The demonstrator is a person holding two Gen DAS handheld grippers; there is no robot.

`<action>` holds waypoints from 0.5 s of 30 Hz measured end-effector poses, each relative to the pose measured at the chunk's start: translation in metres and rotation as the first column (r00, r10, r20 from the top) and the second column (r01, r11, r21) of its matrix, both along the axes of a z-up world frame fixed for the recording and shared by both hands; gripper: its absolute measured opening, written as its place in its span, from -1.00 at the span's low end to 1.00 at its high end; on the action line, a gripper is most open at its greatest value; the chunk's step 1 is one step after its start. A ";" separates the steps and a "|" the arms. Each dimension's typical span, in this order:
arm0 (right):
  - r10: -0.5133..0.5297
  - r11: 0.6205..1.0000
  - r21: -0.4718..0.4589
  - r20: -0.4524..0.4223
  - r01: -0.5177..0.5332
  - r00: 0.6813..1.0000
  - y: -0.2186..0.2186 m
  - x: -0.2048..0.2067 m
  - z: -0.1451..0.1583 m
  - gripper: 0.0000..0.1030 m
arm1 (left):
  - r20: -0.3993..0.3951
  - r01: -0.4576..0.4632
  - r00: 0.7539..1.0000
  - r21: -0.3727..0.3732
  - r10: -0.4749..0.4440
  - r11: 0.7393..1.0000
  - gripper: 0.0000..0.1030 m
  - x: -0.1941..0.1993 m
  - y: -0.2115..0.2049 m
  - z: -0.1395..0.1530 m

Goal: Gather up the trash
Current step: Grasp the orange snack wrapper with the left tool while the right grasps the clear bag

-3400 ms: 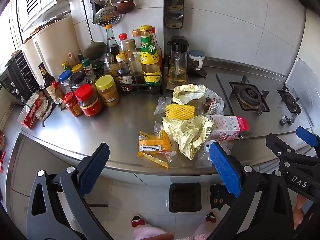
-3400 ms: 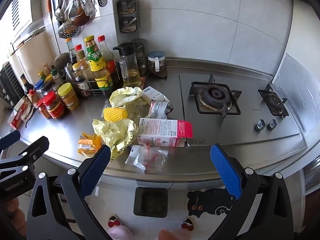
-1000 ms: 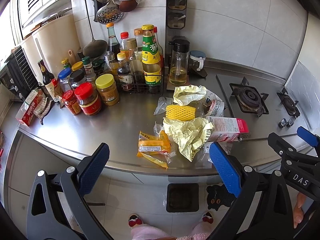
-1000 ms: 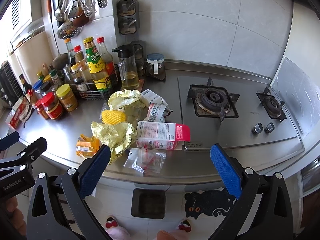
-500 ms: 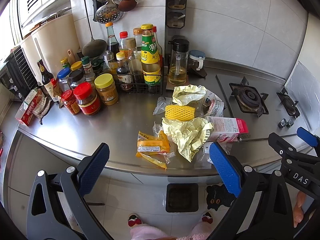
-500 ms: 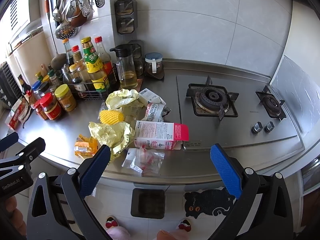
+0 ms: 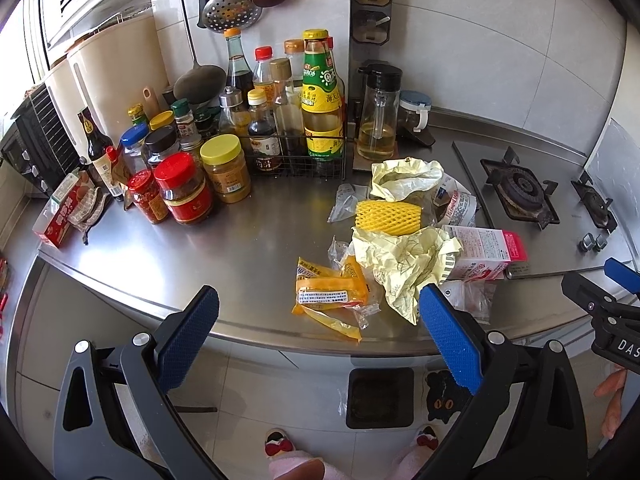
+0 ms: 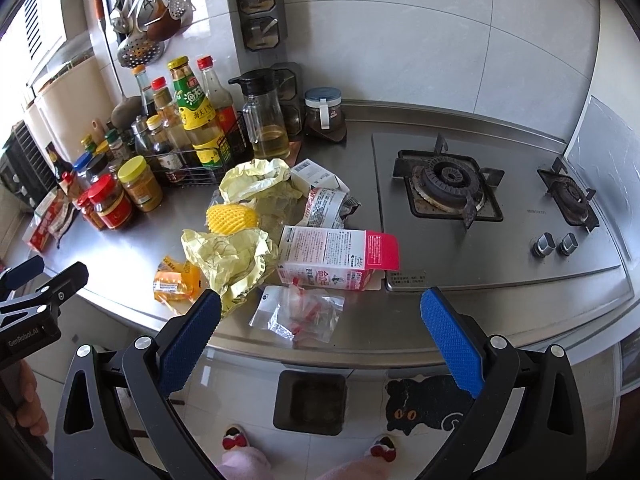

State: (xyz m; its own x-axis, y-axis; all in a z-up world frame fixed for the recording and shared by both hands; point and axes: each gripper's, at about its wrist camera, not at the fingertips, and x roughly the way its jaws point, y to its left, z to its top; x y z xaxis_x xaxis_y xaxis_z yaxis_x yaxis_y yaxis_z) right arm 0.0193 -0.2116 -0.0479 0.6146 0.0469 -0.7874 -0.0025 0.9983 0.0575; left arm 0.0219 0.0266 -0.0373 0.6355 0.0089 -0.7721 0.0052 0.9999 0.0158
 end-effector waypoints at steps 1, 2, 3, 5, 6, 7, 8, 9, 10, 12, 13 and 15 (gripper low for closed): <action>0.002 1.000 0.001 -0.009 -0.002 1.000 -0.001 0.002 -0.007 0.94 | -0.015 -0.002 1.000 -0.012 0.002 1.000 0.84 0.003 0.004 -0.006; 0.003 1.000 0.007 -0.021 -0.003 1.000 -0.002 0.003 -0.013 0.94 | -0.030 -0.006 1.000 -0.022 0.006 1.000 0.84 0.005 0.008 -0.013; 0.002 1.000 0.014 -0.038 -0.002 0.999 -0.004 0.005 -0.021 0.94 | -0.046 -0.012 0.999 -0.027 0.011 1.000 0.84 0.008 0.011 -0.020; 0.004 0.999 0.040 -0.058 -0.002 0.998 -0.008 0.006 -0.038 0.94 | -0.078 -0.021 0.997 -0.017 0.020 1.000 0.84 0.013 0.017 -0.035; 0.017 0.998 0.058 -0.064 -0.014 0.998 -0.009 0.006 -0.046 0.94 | -0.080 -0.020 0.997 -0.011 0.019 1.000 0.84 0.015 0.019 -0.041; 0.033 0.997 0.069 -0.068 -0.029 0.997 -0.007 0.006 -0.053 0.93 | -0.078 -0.020 0.997 -0.003 0.019 1.000 0.84 0.017 0.020 -0.046; 0.048 0.996 0.076 -0.063 -0.044 0.997 -0.006 0.006 -0.061 0.93 | -0.077 -0.019 0.997 0.006 0.020 1.000 0.84 0.018 0.021 -0.052; 0.070 0.994 0.084 -0.049 -0.065 0.996 -0.003 0.004 -0.068 0.93 | -0.073 -0.013 0.997 0.004 0.014 1.000 0.84 0.020 0.022 -0.057; 0.088 0.992 0.094 -0.039 -0.084 0.995 0.000 0.003 -0.074 0.90 | -0.071 -0.006 0.997 -0.005 0.005 1.000 0.84 0.022 0.024 -0.062; 0.114 0.986 0.127 -0.037 -0.109 0.993 0.002 0.003 -0.087 0.81 | -0.070 0.008 0.997 -0.030 -0.010 1.000 0.84 0.027 0.027 -0.071; 0.119 0.983 0.143 -0.038 -0.112 0.992 0.003 0.004 -0.093 0.78 | -0.065 0.018 0.998 -0.046 -0.021 0.999 0.84 0.029 0.028 -0.076; 0.115 0.982 0.154 -0.051 -0.106 0.992 0.003 0.007 -0.104 0.68 | -0.061 0.038 0.997 -0.064 -0.042 0.997 0.84 0.034 0.030 -0.086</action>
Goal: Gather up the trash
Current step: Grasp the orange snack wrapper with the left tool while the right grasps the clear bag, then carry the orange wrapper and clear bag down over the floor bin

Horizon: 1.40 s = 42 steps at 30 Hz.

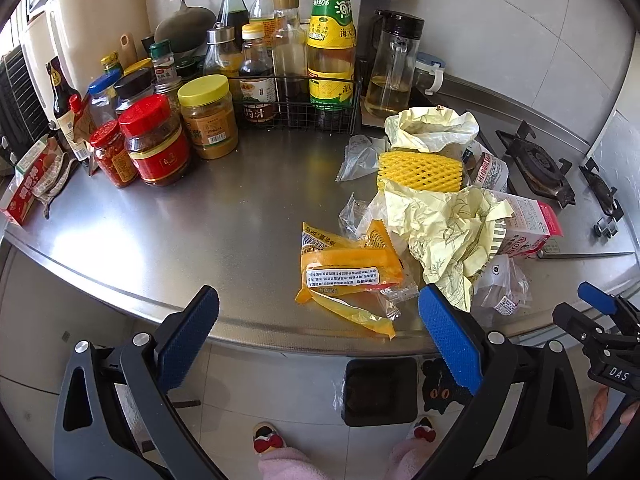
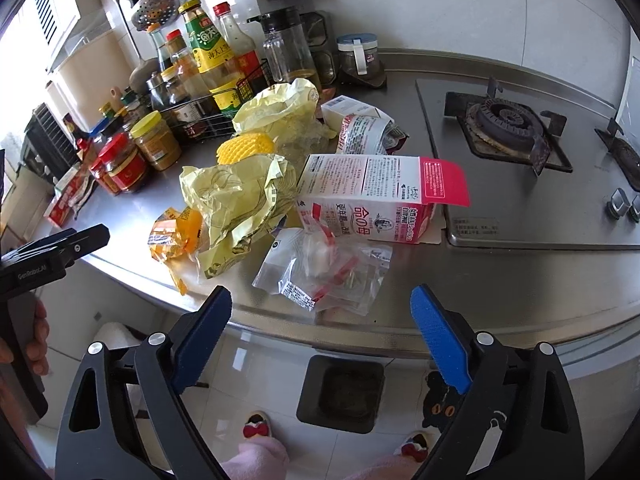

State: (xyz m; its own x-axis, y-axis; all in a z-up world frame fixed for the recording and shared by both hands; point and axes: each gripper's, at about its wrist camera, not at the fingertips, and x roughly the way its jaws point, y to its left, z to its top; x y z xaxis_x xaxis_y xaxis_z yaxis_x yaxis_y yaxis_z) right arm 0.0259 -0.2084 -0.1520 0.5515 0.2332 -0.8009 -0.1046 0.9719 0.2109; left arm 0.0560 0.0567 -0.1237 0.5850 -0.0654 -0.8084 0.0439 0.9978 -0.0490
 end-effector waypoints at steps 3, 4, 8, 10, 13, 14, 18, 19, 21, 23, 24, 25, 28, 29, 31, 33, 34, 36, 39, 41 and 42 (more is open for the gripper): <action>0.007 1.000 -0.005 -0.024 -0.007 1.000 0.004 0.008 -0.013 0.57 | -0.018 0.024 1.000 -0.009 -0.024 1.000 0.82 0.009 -0.001 -0.016; 0.010 1.000 -0.017 -0.025 -0.010 1.000 0.006 0.010 -0.016 0.54 | -0.024 0.032 0.999 -0.009 -0.032 0.999 0.82 0.012 -0.002 -0.022; 0.023 0.998 -0.058 -0.014 -0.024 1.000 0.016 0.020 -0.025 0.51 | -0.062 0.062 0.996 -0.006 -0.062 0.998 0.71 0.026 -0.007 -0.044; 0.020 0.997 -0.068 -0.016 -0.021 1.000 0.020 0.025 -0.029 0.49 | -0.065 0.069 0.996 0.010 -0.068 0.998 0.70 0.031 -0.009 -0.050; 0.016 0.996 -0.089 -0.012 -0.017 1.000 0.023 0.030 -0.035 0.49 | -0.066 0.079 0.995 0.015 -0.077 0.997 0.70 0.036 -0.011 -0.057; 0.017 0.995 -0.095 -0.016 -0.019 1.000 0.024 0.031 -0.038 0.49 | -0.073 0.077 0.995 0.018 -0.075 0.997 0.70 0.038 -0.011 -0.061; 0.016 0.993 -0.120 -0.041 -0.021 0.999 0.024 0.035 -0.051 0.36 | -0.112 0.071 0.991 0.012 -0.069 0.997 0.64 0.043 -0.006 -0.078; 0.016 0.993 -0.116 -0.045 -0.021 0.999 0.023 0.034 -0.054 0.33 | -0.117 0.073 0.991 0.007 -0.071 0.997 0.63 0.042 -0.004 -0.080; 0.015 0.994 -0.108 -0.053 -0.021 0.999 0.022 0.034 -0.058 0.26 | -0.119 0.073 0.990 0.001 -0.072 0.997 0.59 0.039 0.000 -0.084; 0.017 0.993 -0.112 -0.064 -0.024 0.998 0.023 0.033 -0.062 0.10 | -0.126 0.065 0.990 -0.006 -0.065 0.998 0.51 0.037 0.005 -0.086; 0.019 0.993 -0.111 -0.070 -0.027 0.997 0.023 0.033 -0.063 -0.03 | -0.129 0.061 0.990 -0.015 -0.063 0.998 0.43 0.037 0.007 -0.087; 0.021 0.993 -0.110 -0.073 -0.029 0.997 0.024 0.032 -0.064 -0.17 | -0.135 0.057 0.989 -0.021 -0.059 0.998 0.39 0.037 0.010 -0.089; 0.031 0.993 -0.112 -0.082 -0.040 0.996 0.026 0.032 -0.067 -0.30 | -0.157 0.053 0.986 -0.039 -0.058 0.998 0.14 0.040 0.014 -0.097; 0.031 0.993 -0.111 -0.081 -0.040 0.996 0.026 0.032 -0.067 -0.33 | -0.161 0.052 0.985 -0.046 -0.058 0.998 0.05 0.041 0.014 -0.099; 0.029 0.993 -0.108 -0.081 -0.038 0.996 0.027 0.033 -0.067 -0.48 | -0.142 0.051 0.988 -0.034 -0.055 0.998 -0.03 0.042 0.014 -0.101; 0.027 0.993 -0.109 -0.081 -0.036 0.996 0.028 0.033 -0.067 -0.55 | -0.133 0.053 0.989 -0.030 -0.057 0.998 -0.21 0.044 0.014 -0.100; 0.024 0.993 -0.114 -0.079 -0.033 0.997 0.028 0.033 -0.066 -0.60 | -0.132 0.053 0.990 -0.033 -0.057 0.998 -0.31 0.045 0.014 -0.099; 0.022 0.993 -0.117 -0.072 -0.031 0.997 0.029 0.031 -0.064 -0.63 | -0.138 0.052 0.989 -0.042 -0.058 0.998 -0.70 0.047 0.016 -0.098; 0.008 0.993 -0.116 -0.063 -0.015 0.998 0.027 0.029 -0.062 -0.66 | -0.141 0.056 0.988 -0.052 -0.063 0.997 -0.82 0.049 0.018 -0.098; -0.001 0.994 -0.110 -0.049 -0.004 0.999 0.022 0.026 -0.058 -0.67 | -0.132 0.060 0.989 -0.051 -0.067 0.997 -1.00 0.047 0.018 -0.096; -0.005 0.994 -0.105 -0.037 0.001 0.999 0.020 0.025 -0.055 -0.67 | -0.122 0.059 0.990 -0.048 -0.064 0.997 -1.00 0.045 0.018 -0.095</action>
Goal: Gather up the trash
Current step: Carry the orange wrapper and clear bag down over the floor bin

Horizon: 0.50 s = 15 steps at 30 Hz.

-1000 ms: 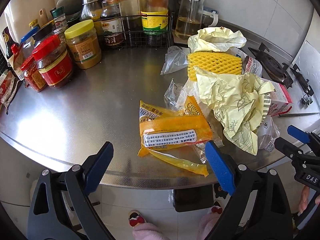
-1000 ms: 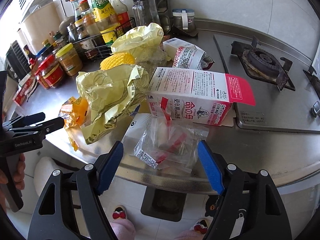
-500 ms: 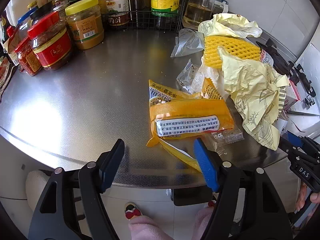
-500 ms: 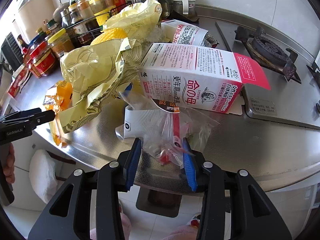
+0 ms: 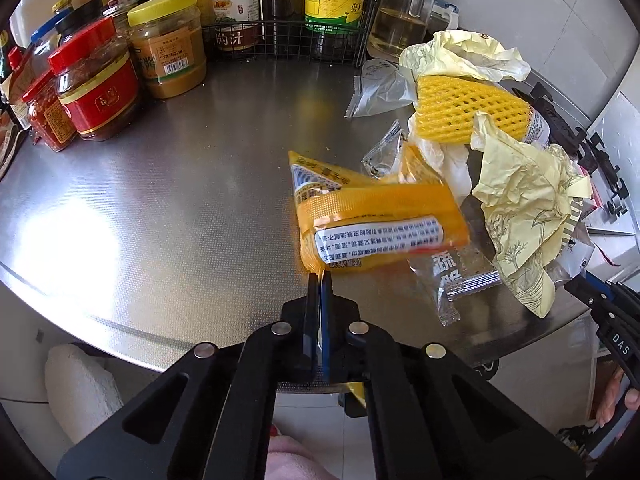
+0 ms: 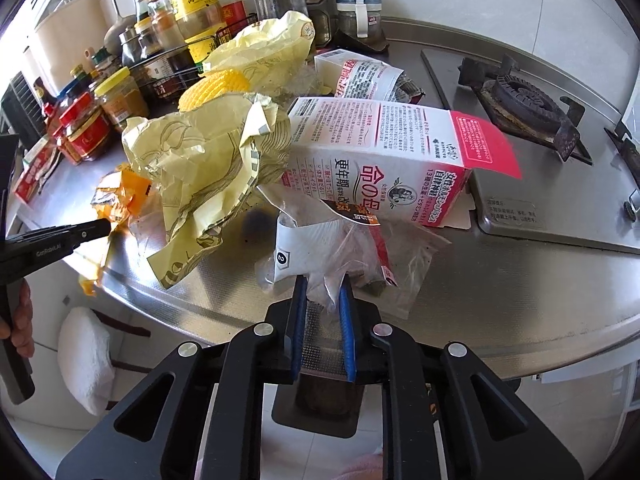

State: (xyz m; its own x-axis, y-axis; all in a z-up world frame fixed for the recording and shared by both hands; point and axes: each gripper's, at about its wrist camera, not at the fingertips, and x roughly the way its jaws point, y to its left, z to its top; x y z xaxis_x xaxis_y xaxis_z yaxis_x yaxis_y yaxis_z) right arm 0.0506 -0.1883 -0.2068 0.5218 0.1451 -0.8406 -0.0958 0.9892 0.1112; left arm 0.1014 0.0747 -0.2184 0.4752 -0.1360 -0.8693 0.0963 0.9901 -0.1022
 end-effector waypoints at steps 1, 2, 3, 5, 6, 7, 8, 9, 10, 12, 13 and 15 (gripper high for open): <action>-0.002 1.000 0.005 0.010 0.002 1.000 -0.002 -0.001 0.004 -0.68 | 0.010 -0.001 1.000 0.002 0.001 1.000 -1.00 -0.002 0.000 0.003; -0.002 1.000 0.008 0.015 0.002 1.000 -0.004 -0.001 0.008 -0.68 | 0.018 0.002 1.000 0.003 -0.002 1.000 -1.00 -0.004 -0.001 0.006; -0.001 1.000 0.010 0.016 0.001 1.000 -0.006 -0.002 0.011 -0.68 | 0.027 0.002 1.000 0.003 -0.002 1.000 -1.00 -0.006 -0.001 0.010; -0.009 1.000 0.006 0.024 0.009 1.000 -0.009 -0.003 0.018 -0.68 | 0.045 0.002 0.999 0.006 -0.002 1.000 -1.00 -0.011 -0.002 0.020; -0.015 1.000 0.000 0.029 0.015 0.999 -0.011 -0.004 0.021 -0.68 | 0.056 0.004 0.998 0.009 -0.004 1.000 -1.00 -0.013 -0.001 0.024; -0.021 1.000 -0.006 0.035 0.021 0.999 -0.013 -0.006 0.024 -0.68 | 0.067 0.004 0.998 0.010 -0.005 1.000 -1.00 -0.016 -0.001 0.029; -0.029 0.999 -0.013 0.040 0.030 0.999 -0.016 -0.008 0.026 -0.68 | 0.075 0.006 0.997 0.012 -0.006 1.000 -1.00 -0.018 0.000 0.033; -0.035 0.999 -0.017 0.045 0.036 0.998 -0.019 -0.009 0.028 -0.68 | 0.080 0.006 0.997 0.012 -0.007 1.000 -1.00 -0.020 0.001 0.037; -0.043 0.999 -0.024 0.050 0.045 0.998 -0.021 -0.011 0.031 -0.68 | 0.084 0.006 0.996 0.014 -0.007 1.000 -1.00 -0.022 0.002 0.041; -0.051 0.998 -0.029 0.060 0.052 0.997 -0.025 -0.017 0.037 -0.68 | 0.085 0.007 0.996 0.005 -0.008 1.000 -1.00 -0.028 0.004 0.047; -0.049 0.998 -0.029 0.066 0.051 0.997 -0.027 -0.020 0.041 -0.68 | 0.088 0.009 0.996 -0.001 -0.009 1.000 -1.00 -0.033 0.005 0.051; -0.040 0.999 -0.029 0.075 0.042 0.996 -0.029 -0.031 0.048 -0.68 | 0.097 0.024 0.995 -0.008 -0.023 1.000 -1.00 -0.048 0.003 0.060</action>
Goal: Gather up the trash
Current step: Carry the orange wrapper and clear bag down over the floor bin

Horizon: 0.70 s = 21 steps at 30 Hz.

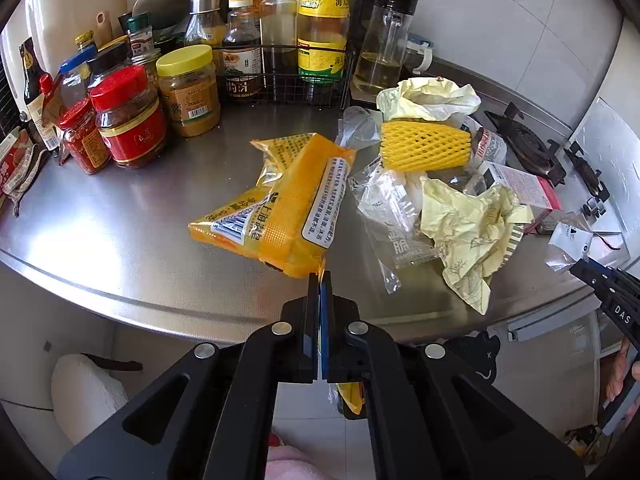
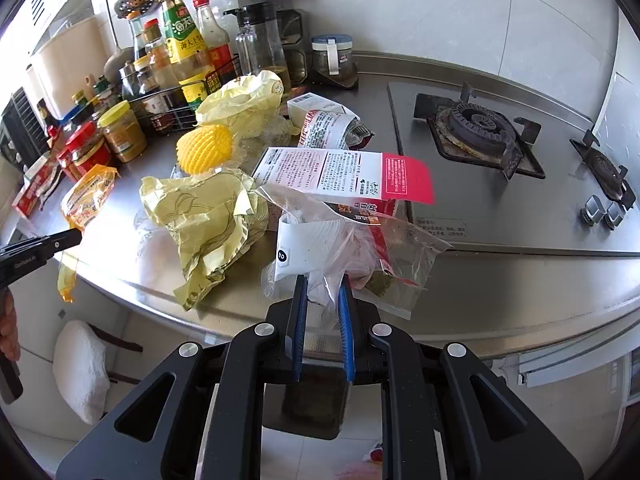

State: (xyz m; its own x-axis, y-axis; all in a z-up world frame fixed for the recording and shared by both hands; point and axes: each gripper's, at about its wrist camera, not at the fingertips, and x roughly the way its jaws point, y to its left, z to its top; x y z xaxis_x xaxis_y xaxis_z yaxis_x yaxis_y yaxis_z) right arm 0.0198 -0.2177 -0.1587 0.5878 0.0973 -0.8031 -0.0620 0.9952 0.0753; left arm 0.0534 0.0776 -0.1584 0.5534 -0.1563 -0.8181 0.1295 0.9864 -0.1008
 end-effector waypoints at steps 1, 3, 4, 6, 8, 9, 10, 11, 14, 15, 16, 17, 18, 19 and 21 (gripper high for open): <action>0.005 1.000 0.006 0.001 -0.005 1.000 -0.002 -0.006 0.003 -0.68 | 0.004 0.008 1.000 0.001 -0.008 1.000 -1.00 -0.006 -0.002 0.004; 0.017 0.999 0.033 -0.012 -0.017 1.000 -0.006 -0.019 0.006 -0.68 | -0.002 0.027 1.000 -0.021 -0.027 0.999 -1.00 -0.021 -0.006 0.010; 0.022 0.999 0.045 -0.025 -0.021 0.999 -0.006 -0.026 0.006 -0.68 | -0.010 0.038 0.999 -0.035 -0.039 0.999 -1.00 -0.028 -0.010 0.012; 0.031 0.998 0.063 -0.047 -0.028 0.998 -0.007 -0.041 0.004 -0.68 | -0.017 0.068 0.997 -0.045 -0.069 0.997 -1.00 -0.044 -0.018 0.015; 0.039 0.998 0.061 -0.064 -0.035 0.997 -0.007 -0.056 -0.001 -0.68 | -0.031 0.099 0.994 -0.049 -0.101 0.994 -1.00 -0.061 -0.029 0.014; 0.040 0.998 0.061 -0.072 -0.036 0.997 -0.008 -0.064 -0.004 -0.68 | -0.043 0.117 0.992 -0.056 -0.120 0.992 -1.00 -0.069 -0.034 0.012; 0.041 0.997 0.065 -0.082 -0.036 0.996 -0.009 -0.071 -0.008 -0.68 | -0.058 0.133 0.989 -0.059 -0.137 0.989 -1.00 -0.076 -0.039 0.008; 0.045 0.997 0.072 -0.100 -0.038 0.994 -0.010 -0.077 -0.014 -0.68 | -0.073 0.146 0.986 -0.062 -0.150 0.987 -1.00 -0.084 -0.044 0.004; 0.060 0.994 0.102 -0.169 -0.043 0.984 -0.016 -0.091 -0.038 -0.67 | -0.143 0.169 0.973 -0.083 -0.179 0.982 -1.00 -0.098 -0.057 -0.019; 0.070 0.992 0.114 -0.188 -0.050 0.980 -0.017 -0.094 -0.047 -0.67 | -0.166 0.173 0.969 -0.087 -0.185 0.981 -1.00 -0.101 -0.062 -0.028; 0.081 0.991 0.123 -0.202 -0.057 0.976 -0.018 -0.097 -0.056 -0.67 | -0.185 0.178 0.964 -0.091 -0.192 0.980 -1.00 -0.104 -0.067 -0.037; 0.093 0.989 0.129 -0.222 -0.065 0.971 -0.019 -0.098 -0.067 -0.67 | -0.200 0.182 0.960 -0.092 -0.197 0.979 -1.00 -0.106 -0.072 -0.046; 0.109 0.988 0.130 -0.250 -0.079 0.962 -0.018 -0.100 -0.078 -0.67 | -0.214 0.184 0.956 -0.095 -0.201 0.978 -1.00 -0.107 -0.078 -0.056; 0.123 0.988 0.126 -0.274 -0.092 0.954 -0.017 -0.100 -0.090 -0.67 | -0.227 0.186 0.952 -0.103 -0.205 0.977 -1.00 -0.108 -0.083 -0.066; 0.151 0.987 0.099 -0.297 -0.127 0.943 -0.013 -0.103 -0.111 -0.67 | -0.247 0.189 0.946 -0.108 -0.210 0.976 -1.00 -0.107 -0.093 -0.085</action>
State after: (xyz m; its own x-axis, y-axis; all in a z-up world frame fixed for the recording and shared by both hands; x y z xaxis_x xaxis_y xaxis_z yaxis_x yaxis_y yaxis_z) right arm -0.0828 -0.2307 -0.2695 0.2948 0.2298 -0.9275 -0.1613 0.9687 0.1887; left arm -0.0540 -0.0153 -0.2431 0.2781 -0.3140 -0.9078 0.2824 0.9300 -0.2352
